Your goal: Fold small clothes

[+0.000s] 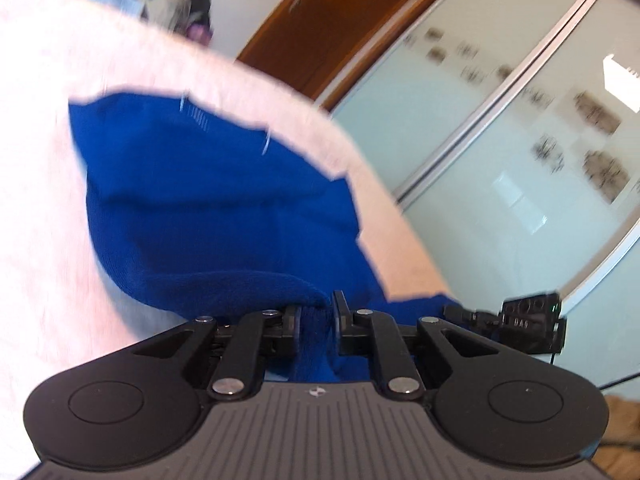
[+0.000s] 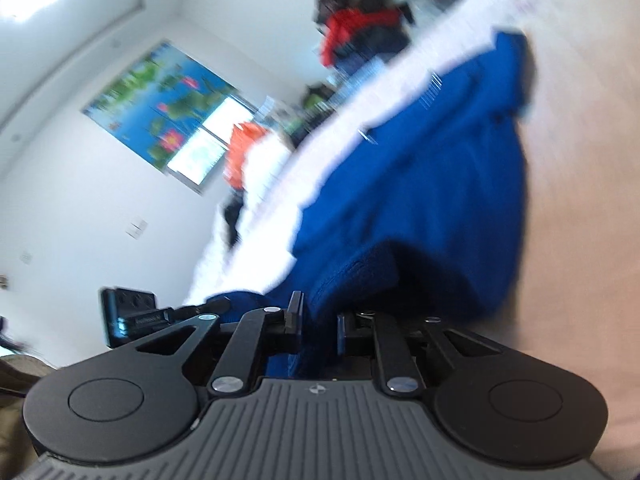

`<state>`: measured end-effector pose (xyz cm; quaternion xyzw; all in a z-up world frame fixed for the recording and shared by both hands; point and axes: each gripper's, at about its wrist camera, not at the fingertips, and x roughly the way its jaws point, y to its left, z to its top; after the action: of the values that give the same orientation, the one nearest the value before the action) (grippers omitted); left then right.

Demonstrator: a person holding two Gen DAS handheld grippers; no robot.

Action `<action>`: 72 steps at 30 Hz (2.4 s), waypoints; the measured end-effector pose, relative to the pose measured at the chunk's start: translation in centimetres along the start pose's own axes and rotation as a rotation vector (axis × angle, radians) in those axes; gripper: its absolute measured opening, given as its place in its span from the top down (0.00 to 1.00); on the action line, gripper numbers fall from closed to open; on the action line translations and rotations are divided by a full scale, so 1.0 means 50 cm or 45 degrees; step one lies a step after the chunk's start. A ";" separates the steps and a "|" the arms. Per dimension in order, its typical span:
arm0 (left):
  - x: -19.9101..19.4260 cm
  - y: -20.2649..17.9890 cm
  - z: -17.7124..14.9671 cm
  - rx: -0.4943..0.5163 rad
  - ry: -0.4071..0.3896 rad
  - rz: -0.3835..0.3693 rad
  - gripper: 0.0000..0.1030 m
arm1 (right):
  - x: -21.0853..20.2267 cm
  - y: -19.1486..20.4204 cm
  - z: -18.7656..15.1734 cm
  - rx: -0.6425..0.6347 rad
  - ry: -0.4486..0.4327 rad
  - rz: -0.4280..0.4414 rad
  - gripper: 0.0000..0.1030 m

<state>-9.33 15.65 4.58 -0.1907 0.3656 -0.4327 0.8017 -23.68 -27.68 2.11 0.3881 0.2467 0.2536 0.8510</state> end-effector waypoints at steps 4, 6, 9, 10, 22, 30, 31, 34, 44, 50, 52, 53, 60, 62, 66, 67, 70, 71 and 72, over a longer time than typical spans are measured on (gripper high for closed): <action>-0.034 -0.013 0.020 0.021 -0.099 -0.003 0.92 | -0.002 0.028 0.027 -0.051 -0.043 -0.050 0.89; -0.035 -0.012 0.021 0.019 -0.106 0.003 0.93 | 0.002 0.025 0.030 -0.045 -0.049 -0.087 0.90; -0.022 -0.004 0.018 -0.005 0.002 0.010 0.93 | 0.007 0.006 0.027 -0.007 -0.037 -0.088 0.90; -0.019 0.001 0.014 -0.023 0.027 0.012 0.93 | 0.009 -0.001 0.024 0.003 -0.027 -0.101 0.90; -0.034 0.040 -0.055 0.039 0.070 0.165 0.04 | 0.024 -0.035 -0.001 0.059 0.013 -0.170 0.90; 0.068 0.059 -0.069 0.019 0.335 0.188 0.95 | 0.017 -0.036 -0.003 0.064 -0.004 -0.203 0.90; 0.065 0.065 -0.067 -0.029 0.322 0.156 0.95 | 0.016 -0.034 -0.003 0.060 -0.007 -0.200 0.90; 0.039 0.042 -0.061 0.043 0.245 0.189 0.95 | 0.013 -0.022 0.001 0.039 -0.030 -0.197 0.90; -0.098 -0.040 0.014 0.150 -0.150 0.066 0.95 | -0.014 0.048 0.055 -0.077 -0.160 -0.096 0.90; -0.101 -0.025 0.006 0.089 -0.155 0.086 0.95 | -0.009 0.017 0.048 -0.004 -0.142 -0.129 0.90; -0.099 -0.029 0.008 0.092 -0.147 0.091 0.95 | -0.007 0.014 0.041 0.011 -0.140 -0.129 0.90; -0.105 -0.031 0.014 0.096 -0.156 0.084 0.95 | -0.007 0.016 0.043 0.007 -0.145 -0.121 0.90; -0.080 -0.046 0.078 0.120 -0.258 0.072 0.95 | 0.003 0.041 0.098 -0.066 -0.219 -0.053 0.90; -0.072 -0.044 0.094 0.111 -0.277 0.073 0.95 | 0.012 0.038 0.116 -0.068 -0.231 -0.045 0.90; -0.059 -0.040 0.124 0.114 -0.310 0.086 0.95 | 0.031 0.032 0.145 -0.069 -0.241 -0.053 0.90; -0.057 -0.039 0.130 0.115 -0.319 0.088 0.95 | 0.034 0.032 0.151 -0.069 -0.248 -0.051 0.90; -0.049 -0.040 0.150 0.139 -0.340 0.109 0.95 | 0.040 0.026 0.171 -0.065 -0.286 -0.046 0.90; -0.045 -0.040 0.156 0.144 -0.347 0.119 0.95 | 0.043 0.023 0.178 -0.065 -0.297 -0.048 0.90; -0.040 -0.039 0.163 0.147 -0.351 0.124 0.95 | 0.047 0.021 0.185 -0.065 -0.307 -0.055 0.90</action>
<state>-4.99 16.17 12.04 -0.1841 0.2354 -0.3831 0.8740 -16.47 -30.58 7.78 0.3884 0.1445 0.1929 0.8894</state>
